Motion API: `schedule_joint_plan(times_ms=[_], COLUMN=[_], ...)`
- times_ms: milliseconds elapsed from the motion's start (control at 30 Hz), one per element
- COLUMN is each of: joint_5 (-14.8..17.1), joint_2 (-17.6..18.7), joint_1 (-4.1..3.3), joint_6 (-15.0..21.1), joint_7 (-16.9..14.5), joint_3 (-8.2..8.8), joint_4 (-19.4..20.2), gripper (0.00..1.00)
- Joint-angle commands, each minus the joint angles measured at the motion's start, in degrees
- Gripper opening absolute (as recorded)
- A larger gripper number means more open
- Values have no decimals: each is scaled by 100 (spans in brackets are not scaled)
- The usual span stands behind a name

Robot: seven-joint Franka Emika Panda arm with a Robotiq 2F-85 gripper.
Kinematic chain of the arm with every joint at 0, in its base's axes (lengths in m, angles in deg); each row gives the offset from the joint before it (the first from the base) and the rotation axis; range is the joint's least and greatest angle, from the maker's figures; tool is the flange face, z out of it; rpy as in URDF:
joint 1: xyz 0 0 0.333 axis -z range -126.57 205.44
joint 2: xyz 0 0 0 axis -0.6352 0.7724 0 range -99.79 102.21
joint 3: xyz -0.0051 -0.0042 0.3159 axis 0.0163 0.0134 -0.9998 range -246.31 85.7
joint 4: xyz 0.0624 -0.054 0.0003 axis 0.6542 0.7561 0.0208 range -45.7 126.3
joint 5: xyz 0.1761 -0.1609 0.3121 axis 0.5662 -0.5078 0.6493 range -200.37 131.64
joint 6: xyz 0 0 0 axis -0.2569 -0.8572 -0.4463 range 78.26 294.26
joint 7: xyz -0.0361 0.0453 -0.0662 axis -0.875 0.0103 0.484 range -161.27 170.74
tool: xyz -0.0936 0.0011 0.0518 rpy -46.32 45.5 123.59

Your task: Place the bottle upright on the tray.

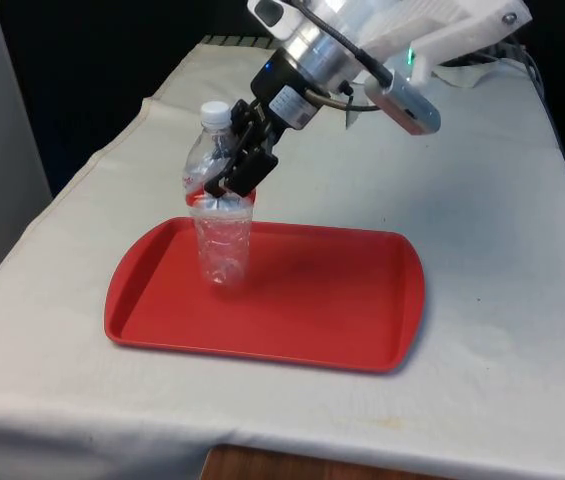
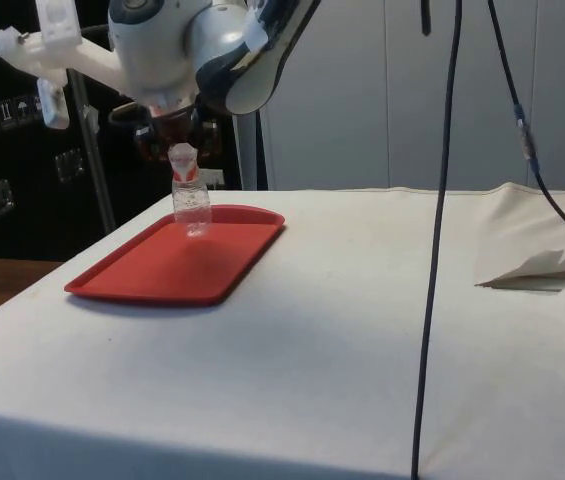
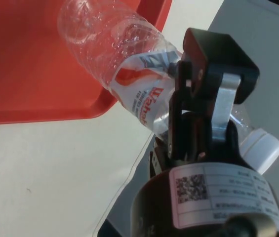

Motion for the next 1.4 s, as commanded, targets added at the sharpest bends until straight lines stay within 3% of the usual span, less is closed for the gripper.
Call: schedule_joint_plan(times_ms=[0,67,100,133,367,400,433,667,700,733,767,933,1000,1033,1067,1367], joint_5=[126,183,63,246,487,367,561,905,945,814,980,1180,1220,1094,1215,1077], joint_2=[6,6,0,11,17,11,17,17,11,17,11,23,46,23,57,258], joint_1=[86,115,29,138,195,103,212,241,241,155,241,241,218,166,201,115], joint_6=[103,132,52,160,252,183,269,212,195,206,183,52,-80,6,-143,-733], joint_7=[-74,-103,-11,-132,-246,-143,-292,-539,-573,-447,-607,-808,-882,-745,-900,-877], joint_3=[-63,-74,0,-80,-86,0,-92,-120,-120,-17,-126,-143,-143,-52,-138,-183], joint_4=[-6,-6,0,-11,-6,-6,-6,0,0,-6,0,-29,-86,-40,-115,-504], gripper=[33,33,33,33,33,33,33,33,33,33,33,33,33,33,33,33])
